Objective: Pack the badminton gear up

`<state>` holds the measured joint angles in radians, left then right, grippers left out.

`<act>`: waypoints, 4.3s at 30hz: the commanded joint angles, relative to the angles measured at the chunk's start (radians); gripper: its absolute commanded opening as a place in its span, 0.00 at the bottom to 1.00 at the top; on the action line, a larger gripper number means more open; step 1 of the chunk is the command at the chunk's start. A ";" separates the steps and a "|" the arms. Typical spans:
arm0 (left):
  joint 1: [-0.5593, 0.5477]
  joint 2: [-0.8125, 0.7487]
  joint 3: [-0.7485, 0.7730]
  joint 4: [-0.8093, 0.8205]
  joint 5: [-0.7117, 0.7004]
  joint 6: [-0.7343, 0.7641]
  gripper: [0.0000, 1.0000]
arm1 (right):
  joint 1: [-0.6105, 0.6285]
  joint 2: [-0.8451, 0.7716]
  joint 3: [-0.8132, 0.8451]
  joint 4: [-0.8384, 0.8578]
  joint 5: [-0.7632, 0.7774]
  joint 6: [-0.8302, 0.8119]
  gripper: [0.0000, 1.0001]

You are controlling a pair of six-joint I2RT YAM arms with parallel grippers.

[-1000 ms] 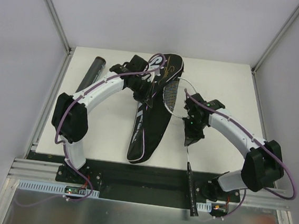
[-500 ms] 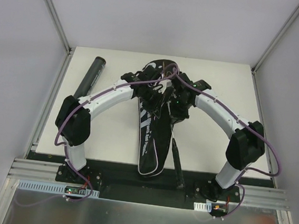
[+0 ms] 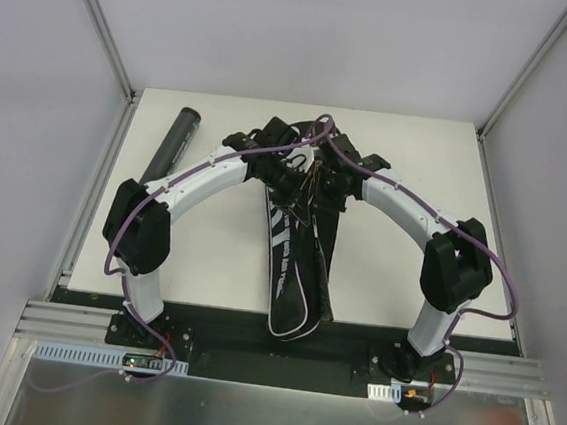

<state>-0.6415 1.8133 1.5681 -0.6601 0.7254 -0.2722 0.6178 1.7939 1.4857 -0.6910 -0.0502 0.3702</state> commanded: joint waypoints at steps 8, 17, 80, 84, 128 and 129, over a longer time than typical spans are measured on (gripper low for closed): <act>-0.029 -0.035 0.012 0.063 0.302 -0.064 0.00 | -0.053 0.079 0.079 0.220 0.168 0.295 0.01; -0.020 -0.012 0.023 0.125 0.356 -0.130 0.00 | -0.023 0.108 0.110 0.096 0.298 0.352 0.01; 0.100 -0.154 -0.171 0.122 0.264 -0.128 0.00 | -0.332 0.320 0.019 0.436 -0.631 -0.243 0.66; 0.098 -0.155 -0.166 0.080 0.227 -0.096 0.00 | -0.331 0.314 0.031 0.493 -0.661 -0.171 0.37; -0.144 0.047 0.185 -0.140 -0.382 0.195 0.00 | -0.223 -0.594 -0.544 0.403 -0.262 0.675 0.22; -0.130 0.050 0.197 -0.150 -0.364 0.215 0.00 | -0.249 -0.600 -0.544 0.400 -0.292 0.600 0.28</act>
<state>-0.7990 1.8553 1.6840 -0.7769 0.3344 -0.1322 0.4442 1.2743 0.9119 -0.2672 -0.2272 1.1744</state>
